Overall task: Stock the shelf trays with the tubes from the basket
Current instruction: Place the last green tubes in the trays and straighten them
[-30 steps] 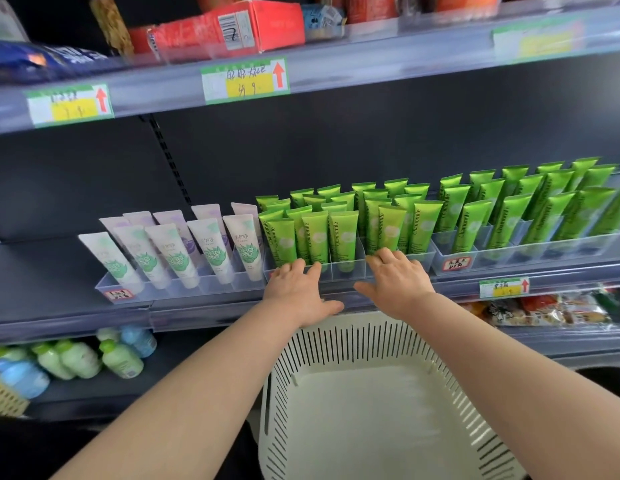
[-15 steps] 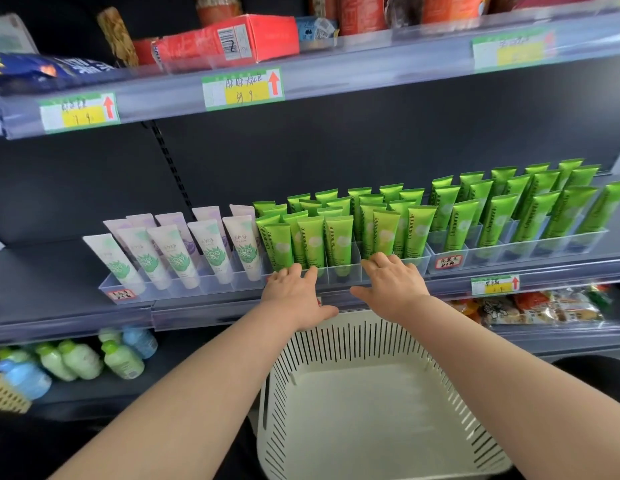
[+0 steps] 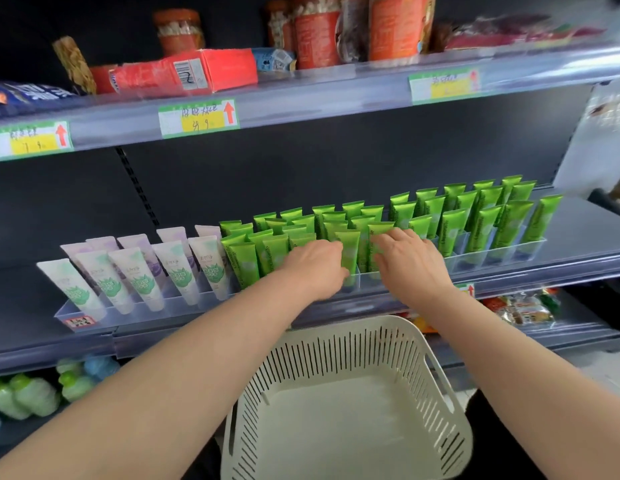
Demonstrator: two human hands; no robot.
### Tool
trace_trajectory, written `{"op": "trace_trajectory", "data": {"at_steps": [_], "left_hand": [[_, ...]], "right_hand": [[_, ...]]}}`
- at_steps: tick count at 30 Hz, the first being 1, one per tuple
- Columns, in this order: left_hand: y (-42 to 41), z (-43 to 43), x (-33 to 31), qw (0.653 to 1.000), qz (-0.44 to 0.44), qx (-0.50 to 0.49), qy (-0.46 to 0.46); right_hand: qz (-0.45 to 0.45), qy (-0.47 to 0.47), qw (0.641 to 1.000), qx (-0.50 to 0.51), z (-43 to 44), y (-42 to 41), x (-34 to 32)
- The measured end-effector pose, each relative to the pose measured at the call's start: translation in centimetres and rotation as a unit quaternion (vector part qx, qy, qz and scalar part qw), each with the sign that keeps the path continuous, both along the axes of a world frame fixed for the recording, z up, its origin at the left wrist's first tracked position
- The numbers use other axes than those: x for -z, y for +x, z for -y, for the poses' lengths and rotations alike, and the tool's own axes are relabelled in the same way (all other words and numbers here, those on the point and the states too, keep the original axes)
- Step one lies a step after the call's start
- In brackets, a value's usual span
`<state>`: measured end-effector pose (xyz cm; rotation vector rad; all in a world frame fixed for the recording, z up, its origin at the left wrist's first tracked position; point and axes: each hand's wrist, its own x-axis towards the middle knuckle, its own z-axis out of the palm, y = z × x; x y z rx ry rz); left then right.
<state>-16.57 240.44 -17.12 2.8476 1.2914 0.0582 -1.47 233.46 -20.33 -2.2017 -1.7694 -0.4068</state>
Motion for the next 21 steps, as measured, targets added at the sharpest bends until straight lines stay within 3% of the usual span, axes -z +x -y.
{"op": "trace_trajectory", "data": {"at_steps": [8,21], "left_hand": [[4.0,-3.3,-4.7,0.993,0.114,-0.015,0.009],[8.5,-7.5,-3.9,0.998,0.062,-0.008,0.001]], "right_hand": [[0.016,0.026,0.999,0.021,-2.4,4.6,-2.3],[0.024,0.012,1.0,-0.014,-5.5,6.8,-0.5]]}}
